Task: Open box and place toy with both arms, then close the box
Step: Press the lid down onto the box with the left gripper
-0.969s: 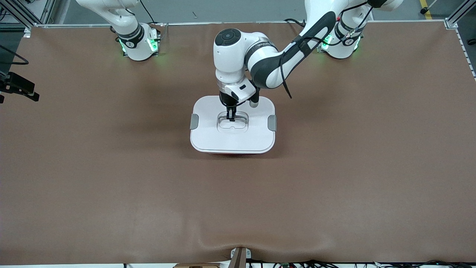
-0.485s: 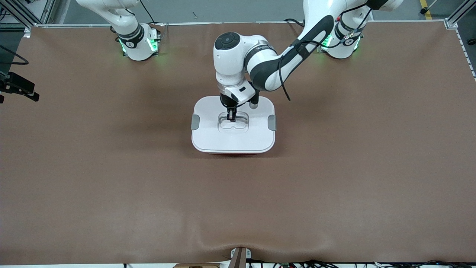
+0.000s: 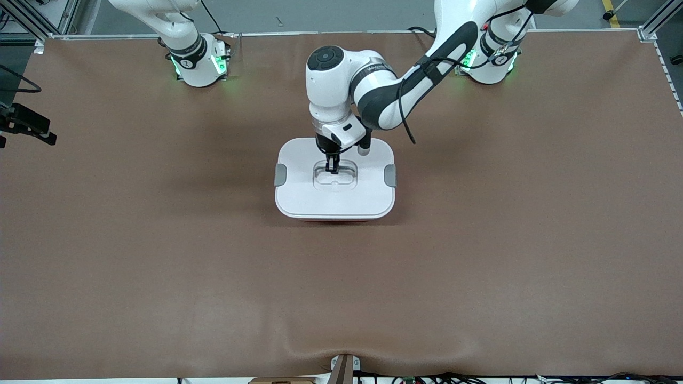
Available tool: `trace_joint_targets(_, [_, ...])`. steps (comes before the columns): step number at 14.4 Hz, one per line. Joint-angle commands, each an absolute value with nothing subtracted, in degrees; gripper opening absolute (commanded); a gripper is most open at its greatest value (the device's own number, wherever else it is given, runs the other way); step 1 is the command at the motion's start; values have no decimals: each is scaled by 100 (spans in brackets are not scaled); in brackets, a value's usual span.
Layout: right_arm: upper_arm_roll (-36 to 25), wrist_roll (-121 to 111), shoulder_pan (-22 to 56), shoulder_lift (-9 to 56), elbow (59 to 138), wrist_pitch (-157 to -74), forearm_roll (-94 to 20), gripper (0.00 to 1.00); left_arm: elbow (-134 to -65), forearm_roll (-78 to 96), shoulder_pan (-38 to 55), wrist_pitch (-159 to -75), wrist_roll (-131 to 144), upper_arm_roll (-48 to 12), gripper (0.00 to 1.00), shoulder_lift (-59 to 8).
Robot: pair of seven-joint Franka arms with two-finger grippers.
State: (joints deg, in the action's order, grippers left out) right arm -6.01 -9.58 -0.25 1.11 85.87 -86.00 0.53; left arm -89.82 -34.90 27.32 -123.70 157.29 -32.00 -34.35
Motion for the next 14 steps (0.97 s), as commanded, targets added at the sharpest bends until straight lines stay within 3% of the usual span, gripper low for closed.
trace_joint_targets(1, [-598,-932,-53,79,8517,-8490,141,100,-9299,-3823,2812,-12340,16400,-3164,0,-3199])
trace_joint_targets(14, [-580,-923,17,88,8508,-8253,132,100,-9527,-4157,2909,-12287,16602,-3164,0,-3129])
